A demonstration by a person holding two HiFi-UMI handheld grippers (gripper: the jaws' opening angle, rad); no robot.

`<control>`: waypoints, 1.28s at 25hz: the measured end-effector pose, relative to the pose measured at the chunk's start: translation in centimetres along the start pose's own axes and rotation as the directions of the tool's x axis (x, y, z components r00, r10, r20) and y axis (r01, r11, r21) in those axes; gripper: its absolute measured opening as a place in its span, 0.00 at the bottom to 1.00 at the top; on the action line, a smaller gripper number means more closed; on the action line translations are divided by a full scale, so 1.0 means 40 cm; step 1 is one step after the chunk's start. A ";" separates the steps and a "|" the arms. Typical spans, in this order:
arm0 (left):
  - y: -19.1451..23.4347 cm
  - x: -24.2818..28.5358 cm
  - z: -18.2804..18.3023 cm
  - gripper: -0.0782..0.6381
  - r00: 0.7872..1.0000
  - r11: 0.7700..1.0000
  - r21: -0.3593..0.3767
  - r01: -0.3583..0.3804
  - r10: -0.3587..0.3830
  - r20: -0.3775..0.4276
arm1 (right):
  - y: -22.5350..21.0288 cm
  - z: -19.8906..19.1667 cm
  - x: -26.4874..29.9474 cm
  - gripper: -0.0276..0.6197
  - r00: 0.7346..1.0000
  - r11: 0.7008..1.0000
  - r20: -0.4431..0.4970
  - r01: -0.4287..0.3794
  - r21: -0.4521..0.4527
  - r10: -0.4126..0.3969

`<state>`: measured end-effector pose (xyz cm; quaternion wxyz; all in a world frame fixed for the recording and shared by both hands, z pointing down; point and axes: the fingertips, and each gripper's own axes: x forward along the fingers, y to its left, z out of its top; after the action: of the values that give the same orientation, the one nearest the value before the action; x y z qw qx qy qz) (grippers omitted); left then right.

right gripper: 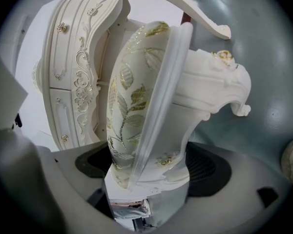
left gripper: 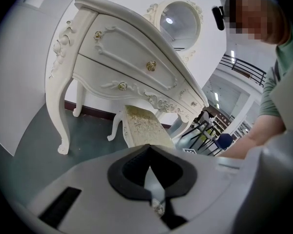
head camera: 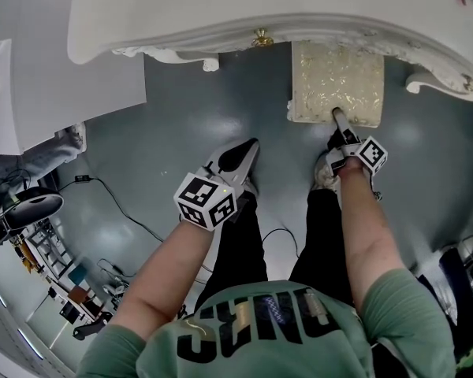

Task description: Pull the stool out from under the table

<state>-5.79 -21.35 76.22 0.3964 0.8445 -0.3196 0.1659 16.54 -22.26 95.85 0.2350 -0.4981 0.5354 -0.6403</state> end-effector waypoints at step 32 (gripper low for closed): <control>-0.221 -0.163 -0.270 0.11 0.995 0.994 0.052 0.096 -0.094 -0.039 | -0.133 -0.235 -0.351 0.75 0.999 0.998 -0.018 0.043 0.050 -0.043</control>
<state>-4.97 -6.04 74.56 0.3868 0.8659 -0.2673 0.1707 14.95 -4.62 95.96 0.2290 -0.4980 0.5103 -0.6627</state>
